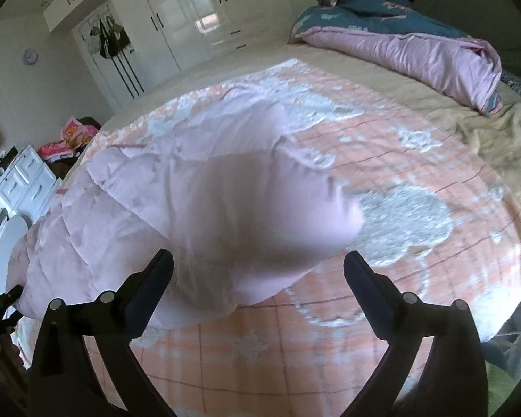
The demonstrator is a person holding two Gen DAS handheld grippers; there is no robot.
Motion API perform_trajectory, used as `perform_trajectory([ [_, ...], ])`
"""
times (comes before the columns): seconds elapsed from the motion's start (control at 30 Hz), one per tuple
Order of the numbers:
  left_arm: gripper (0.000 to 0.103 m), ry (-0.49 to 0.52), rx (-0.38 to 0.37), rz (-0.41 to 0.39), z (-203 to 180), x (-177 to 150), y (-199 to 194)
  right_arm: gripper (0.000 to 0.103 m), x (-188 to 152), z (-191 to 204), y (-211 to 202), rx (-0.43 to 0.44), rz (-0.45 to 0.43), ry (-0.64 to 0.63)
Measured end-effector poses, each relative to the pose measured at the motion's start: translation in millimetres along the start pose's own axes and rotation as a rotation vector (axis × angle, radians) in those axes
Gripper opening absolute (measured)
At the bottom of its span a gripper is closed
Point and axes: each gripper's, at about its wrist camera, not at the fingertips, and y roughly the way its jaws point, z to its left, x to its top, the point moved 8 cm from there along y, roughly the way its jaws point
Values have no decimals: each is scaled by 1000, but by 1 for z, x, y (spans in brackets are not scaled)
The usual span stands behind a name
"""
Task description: Fold large clothes
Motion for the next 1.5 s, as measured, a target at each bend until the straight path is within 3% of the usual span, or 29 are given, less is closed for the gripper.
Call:
perform_trajectory([
  [0.33, 94, 28, -3, -70, -12, 2, -54, 99, 14, 6, -50, 0, -96, -52],
  [0.57, 94, 93, -20, -149, -44, 13, -96, 99, 22, 32, -90, 45, -164, -129],
  [0.8, 94, 163, -53, -172, -82, 8, -117, 99, 27, 66, -129, 107, -222, -206],
  [1.17, 94, 314, -111, -103, -147, -55, -110, 99, -14, 116, -154, 183, -169, -343],
  [1.5, 94, 345, -136, -70, -160, -82, -104, 99, -57, 138, -140, 228, -81, -398],
])
